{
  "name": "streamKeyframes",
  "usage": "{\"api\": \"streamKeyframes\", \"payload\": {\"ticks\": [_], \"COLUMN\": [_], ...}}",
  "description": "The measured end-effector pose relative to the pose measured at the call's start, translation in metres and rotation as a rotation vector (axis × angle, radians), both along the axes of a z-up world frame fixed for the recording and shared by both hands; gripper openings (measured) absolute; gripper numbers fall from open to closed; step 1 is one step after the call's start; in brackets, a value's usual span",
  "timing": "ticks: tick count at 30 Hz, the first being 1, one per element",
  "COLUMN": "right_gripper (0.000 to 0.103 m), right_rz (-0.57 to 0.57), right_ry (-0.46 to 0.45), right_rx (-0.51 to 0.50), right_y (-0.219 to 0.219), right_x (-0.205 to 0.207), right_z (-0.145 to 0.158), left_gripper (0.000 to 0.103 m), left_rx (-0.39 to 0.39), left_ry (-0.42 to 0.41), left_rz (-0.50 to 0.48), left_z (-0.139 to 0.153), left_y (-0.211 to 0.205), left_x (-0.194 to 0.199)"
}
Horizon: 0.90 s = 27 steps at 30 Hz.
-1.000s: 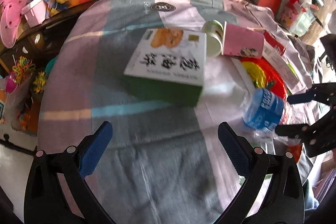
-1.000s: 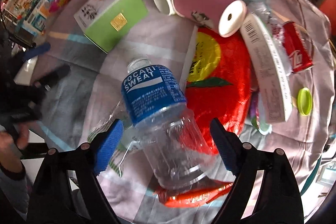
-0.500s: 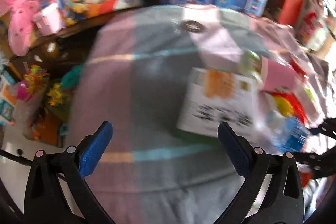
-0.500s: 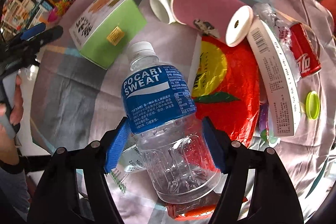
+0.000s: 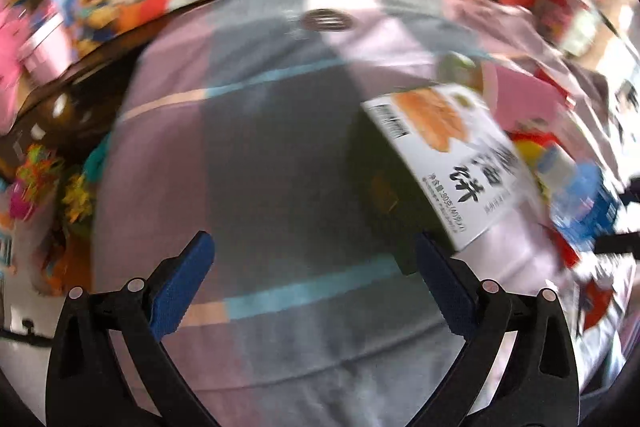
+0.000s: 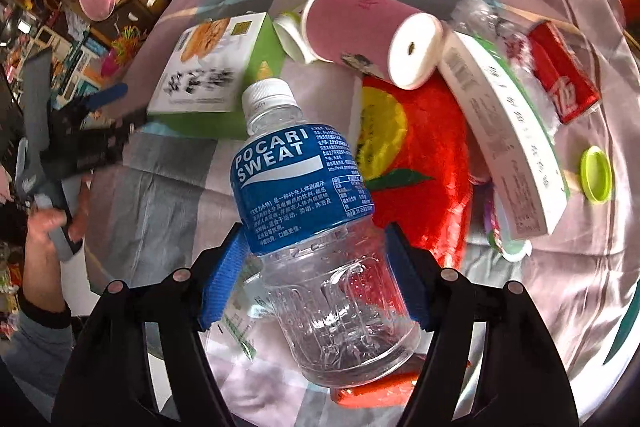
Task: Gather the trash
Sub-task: 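Grasp the green-white pastry box with the left gripper while the right holds the bottle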
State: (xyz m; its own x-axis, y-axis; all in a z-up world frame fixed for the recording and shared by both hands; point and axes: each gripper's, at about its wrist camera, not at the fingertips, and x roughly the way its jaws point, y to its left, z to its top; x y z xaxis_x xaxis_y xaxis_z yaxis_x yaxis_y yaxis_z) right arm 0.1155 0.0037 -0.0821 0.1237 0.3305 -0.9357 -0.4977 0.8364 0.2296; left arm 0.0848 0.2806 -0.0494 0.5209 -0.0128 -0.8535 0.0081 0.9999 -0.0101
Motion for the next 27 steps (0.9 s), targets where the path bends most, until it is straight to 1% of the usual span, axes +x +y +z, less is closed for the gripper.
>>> {"api": "streamKeyframes", "payload": {"ticks": [4, 8, 11, 13, 15, 17, 19, 21, 23, 25, 26, 27], "right_gripper": [0.067, 0.067, 0.067, 0.067, 0.067, 0.067, 0.067, 0.067, 0.067, 0.067, 0.067, 0.067], "right_rz": [-0.063, -0.134, -0.167, -0.175, -0.180, -0.184, -0.187, -0.191, -0.195, -0.200, -0.203, -0.208], "right_ry": [-0.005, -0.014, -0.007, 0.002, 0.009, 0.014, 0.013, 0.013, 0.009, 0.003, 0.001, -0.002], "right_rx": [0.014, 0.028, 0.030, 0.036, 0.045, 0.053, 0.060, 0.065, 0.065, 0.065, 0.066, 0.068], "right_y": [-0.022, -0.046, -0.060, -0.064, -0.066, -0.066, -0.067, -0.068, -0.071, -0.076, -0.077, -0.079], "right_x": [0.002, 0.004, 0.004, 0.003, 0.002, 0.003, 0.003, 0.004, 0.005, 0.005, 0.005, 0.005], "right_z": [0.004, 0.006, 0.003, 0.000, -0.002, -0.004, -0.005, -0.005, -0.003, -0.003, -0.002, -0.001], "left_gripper": [0.099, 0.099, 0.099, 0.099, 0.099, 0.099, 0.091, 0.087, 0.080, 0.068, 0.067, 0.063], "left_rx": [-0.021, -0.117, -0.191, -0.204, -0.188, -0.209, -0.247, -0.285, -0.315, -0.355, -0.373, -0.384], "left_ry": [-0.015, -0.005, -0.007, -0.039, -0.054, -0.035, -0.011, 0.021, 0.055, 0.097, 0.108, 0.102], "left_rz": [-0.099, -0.196, -0.275, -0.304, -0.276, -0.231, -0.205, -0.203, -0.199, -0.205, -0.218, -0.229], "left_z": [0.004, 0.003, 0.011, 0.021, 0.026, 0.025, 0.023, 0.017, 0.010, 0.001, -0.001, -0.001], "left_y": [-0.044, -0.090, -0.110, -0.106, -0.095, -0.079, -0.068, -0.063, -0.063, -0.067, -0.073, -0.078], "left_x": [0.002, 0.004, -0.002, -0.010, -0.009, 0.001, 0.014, 0.027, 0.037, 0.046, 0.047, 0.045]}}
